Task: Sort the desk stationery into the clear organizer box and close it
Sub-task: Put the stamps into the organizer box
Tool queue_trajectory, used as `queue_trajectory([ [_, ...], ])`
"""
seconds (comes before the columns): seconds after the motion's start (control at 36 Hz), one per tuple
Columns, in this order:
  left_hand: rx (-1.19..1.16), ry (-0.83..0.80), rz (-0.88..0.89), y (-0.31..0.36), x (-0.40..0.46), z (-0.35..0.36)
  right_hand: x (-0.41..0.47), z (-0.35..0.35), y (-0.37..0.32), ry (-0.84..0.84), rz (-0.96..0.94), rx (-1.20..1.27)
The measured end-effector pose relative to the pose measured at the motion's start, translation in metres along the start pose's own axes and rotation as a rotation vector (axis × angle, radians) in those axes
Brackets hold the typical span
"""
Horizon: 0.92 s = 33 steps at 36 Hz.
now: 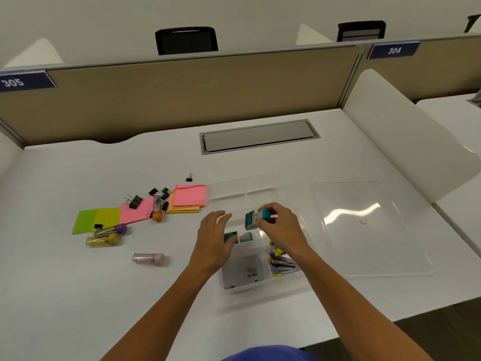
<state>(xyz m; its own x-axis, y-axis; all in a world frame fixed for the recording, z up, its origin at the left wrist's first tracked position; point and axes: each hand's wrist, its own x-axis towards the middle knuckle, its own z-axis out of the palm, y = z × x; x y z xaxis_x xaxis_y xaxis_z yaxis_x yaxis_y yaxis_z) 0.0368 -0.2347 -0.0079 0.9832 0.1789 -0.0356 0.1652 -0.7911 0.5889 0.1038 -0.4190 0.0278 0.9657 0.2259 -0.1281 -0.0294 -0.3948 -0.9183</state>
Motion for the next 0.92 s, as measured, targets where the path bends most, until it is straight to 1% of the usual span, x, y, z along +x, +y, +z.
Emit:
queue_trajectory([
  [0.06, -0.004, 0.013, -0.043, -0.005, -0.011, 0.003, 0.006, 0.007, -0.002, -0.026, -0.012, -0.044],
  [0.14, -0.039, 0.026, -0.062, -0.011, -0.025, 0.010, 0.013, 0.018, -0.005, -0.078, -0.031, -0.097],
  [0.31, -0.160, -0.011, -0.117, -0.011, -0.042, 0.023, 0.020, 0.040, -0.011, -0.150, -0.020, -0.151],
  [0.36, -0.201, -0.018, -0.116, -0.010, -0.044, 0.026, 0.022, 0.046, -0.012, -0.173, -0.016, -0.137],
  [0.44, -0.185, -0.006, -0.086, -0.009, -0.049, 0.029, 0.022, 0.054, -0.011, -0.181, -0.012, -0.113],
  [0.56, -0.154, 0.022, -0.057, -0.012, -0.050, 0.031, 0.023, 0.063, -0.005, -0.185, -0.033, -0.180],
  [0.61, -0.134, 0.024, -0.056, -0.014, -0.050, 0.032, 0.024, 0.065, -0.003, -0.192, -0.076, -0.295],
  [0.75, -0.099, 0.017, -0.057, -0.018, -0.050, 0.034, 0.030, 0.067, 0.004, -0.175, -0.284, -0.735],
  [0.92, -0.062, 0.013, -0.069, -0.016, -0.052, 0.034, 0.035, 0.068, 0.002, -0.184, -0.301, -1.000],
])
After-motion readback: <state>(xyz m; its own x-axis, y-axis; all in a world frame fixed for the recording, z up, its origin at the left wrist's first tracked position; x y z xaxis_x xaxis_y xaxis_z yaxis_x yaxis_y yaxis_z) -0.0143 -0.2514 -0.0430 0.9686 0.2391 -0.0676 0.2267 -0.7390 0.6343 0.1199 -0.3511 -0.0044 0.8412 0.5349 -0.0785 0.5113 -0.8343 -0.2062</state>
